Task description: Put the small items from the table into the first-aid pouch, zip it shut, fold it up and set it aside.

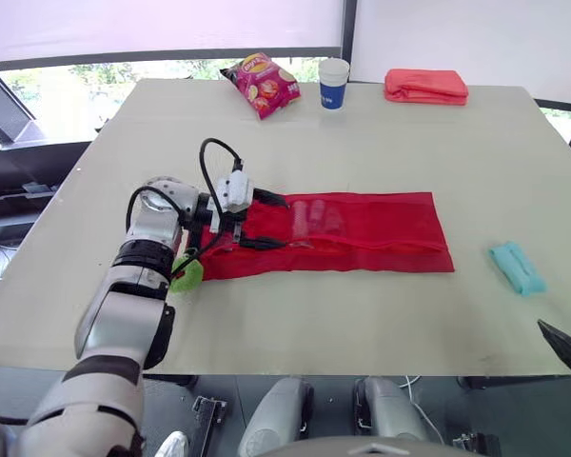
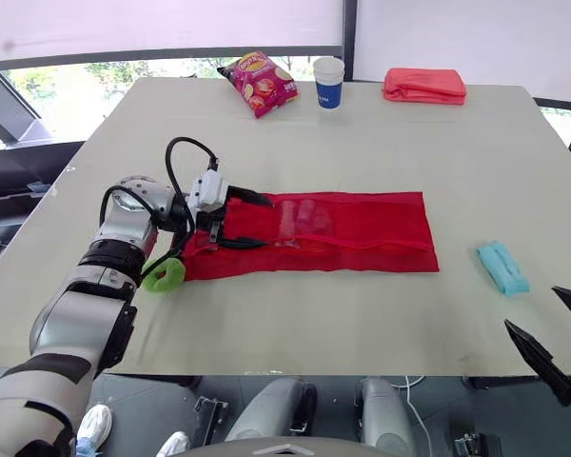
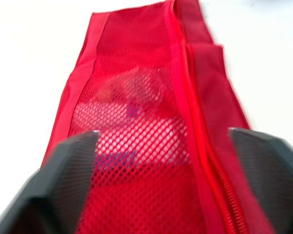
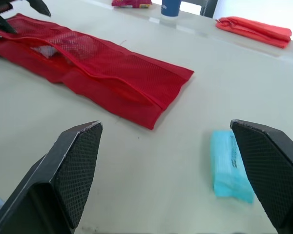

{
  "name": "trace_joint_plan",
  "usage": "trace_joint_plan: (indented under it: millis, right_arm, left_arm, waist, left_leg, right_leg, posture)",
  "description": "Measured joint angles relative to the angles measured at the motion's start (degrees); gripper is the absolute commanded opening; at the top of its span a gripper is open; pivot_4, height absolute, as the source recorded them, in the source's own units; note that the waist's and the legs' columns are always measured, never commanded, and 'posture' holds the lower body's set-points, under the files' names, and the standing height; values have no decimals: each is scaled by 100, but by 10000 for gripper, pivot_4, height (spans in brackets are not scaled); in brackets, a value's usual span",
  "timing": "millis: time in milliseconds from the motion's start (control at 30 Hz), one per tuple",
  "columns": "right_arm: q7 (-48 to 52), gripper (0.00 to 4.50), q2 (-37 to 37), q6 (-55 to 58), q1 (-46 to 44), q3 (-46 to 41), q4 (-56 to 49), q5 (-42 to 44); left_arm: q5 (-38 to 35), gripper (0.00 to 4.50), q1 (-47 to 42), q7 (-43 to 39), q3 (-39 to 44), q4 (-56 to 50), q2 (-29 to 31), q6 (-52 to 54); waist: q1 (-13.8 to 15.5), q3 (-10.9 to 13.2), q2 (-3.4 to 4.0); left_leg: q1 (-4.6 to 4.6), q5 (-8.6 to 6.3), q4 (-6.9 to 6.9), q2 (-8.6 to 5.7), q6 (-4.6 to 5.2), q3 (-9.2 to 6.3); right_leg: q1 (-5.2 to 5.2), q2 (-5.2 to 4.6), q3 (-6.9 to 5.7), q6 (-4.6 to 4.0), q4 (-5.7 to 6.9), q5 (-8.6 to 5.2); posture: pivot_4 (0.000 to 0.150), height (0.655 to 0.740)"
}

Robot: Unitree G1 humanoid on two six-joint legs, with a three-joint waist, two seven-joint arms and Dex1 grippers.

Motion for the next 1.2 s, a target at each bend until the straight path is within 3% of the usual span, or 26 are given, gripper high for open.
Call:
trace_joint_plan:
  millis: [267, 567, 767, 1200]
  right_arm:
    - [7, 45000, 353, -136, 481, -413, 113, 101]
    - [-436, 45000, 465, -148, 513, -412, -143, 76]
    - [-767, 45000, 517, -129, 473, -268, -341, -19]
    - [-921, 45000, 863, -182, 692, 120, -541, -259]
  left_arm:
    - [-88, 44800, 344, 232, -53, -1115, -382, 735]
    - [851, 44800, 544, 1595, -482, -2077, -1427, 1285]
    - [1825, 44800, 161, 2519, -963, -956, -2236, 1033]
    - [2271, 44800, -543, 3398, -989, 495, -3281, 786]
  waist:
    - [4, -2, 5]
    - [47, -5, 10]
    - [134, -4, 7]
    - [131, -4, 9]
  left_leg:
    - [0, -3, 0, 1, 5, 0]
    - [0, 5, -1, 1, -10, 1]
    - [-3, 0, 2, -3, -1, 2]
    - [-3, -8, 2, -2, 12, 4]
  right_leg:
    - [1, -2, 2, 0, -2, 0]
    - [0, -3, 2, 0, -2, -1]
    - [2, -2, 1, 2, -6, 0]
    - [1, -2, 0, 5, -7, -2]
  posture:
    - [1500, 7395]
    - [1500, 7395]
    - [1500, 7395]
    - [1500, 7395]
